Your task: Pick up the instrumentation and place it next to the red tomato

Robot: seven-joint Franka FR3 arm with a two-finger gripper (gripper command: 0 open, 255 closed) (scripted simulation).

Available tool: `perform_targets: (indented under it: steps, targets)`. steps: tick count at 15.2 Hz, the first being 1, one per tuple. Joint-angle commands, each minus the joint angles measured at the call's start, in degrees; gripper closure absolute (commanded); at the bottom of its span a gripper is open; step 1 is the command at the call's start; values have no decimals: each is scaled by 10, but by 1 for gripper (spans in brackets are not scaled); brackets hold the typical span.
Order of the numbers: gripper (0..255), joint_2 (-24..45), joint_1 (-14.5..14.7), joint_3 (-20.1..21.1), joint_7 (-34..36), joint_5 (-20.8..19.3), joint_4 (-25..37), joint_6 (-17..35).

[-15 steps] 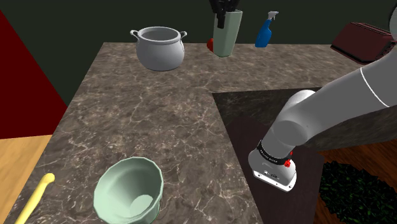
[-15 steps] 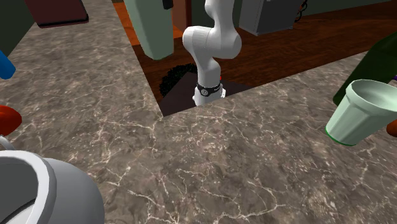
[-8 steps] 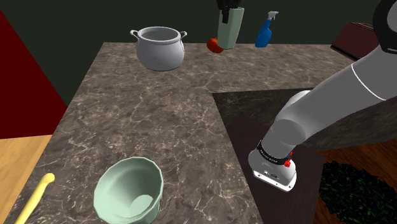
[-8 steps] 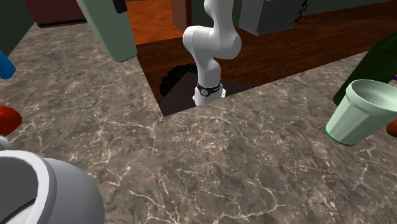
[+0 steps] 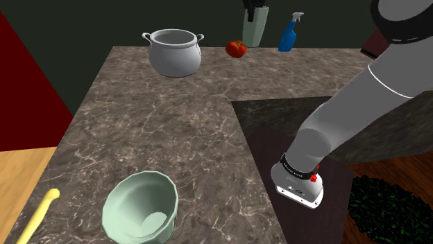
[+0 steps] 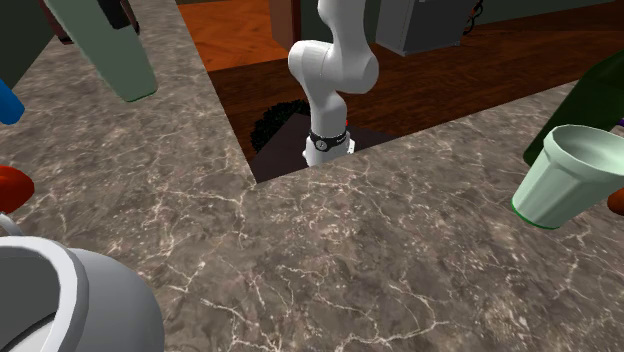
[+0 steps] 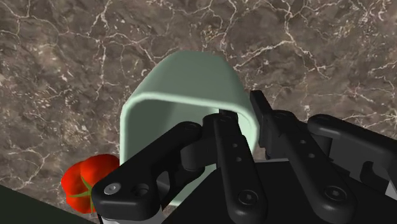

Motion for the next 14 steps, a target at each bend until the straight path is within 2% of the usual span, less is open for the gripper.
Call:
perform_targets:
  steps: [1, 8, 14]
  targets:
    - [255, 32, -9, -19, -29, -1, 28, 6]
    - [255, 156, -49, -75, -125, 21, 151, 6]
    - [255, 300, -110, -109, -203, 69, 321, -26]
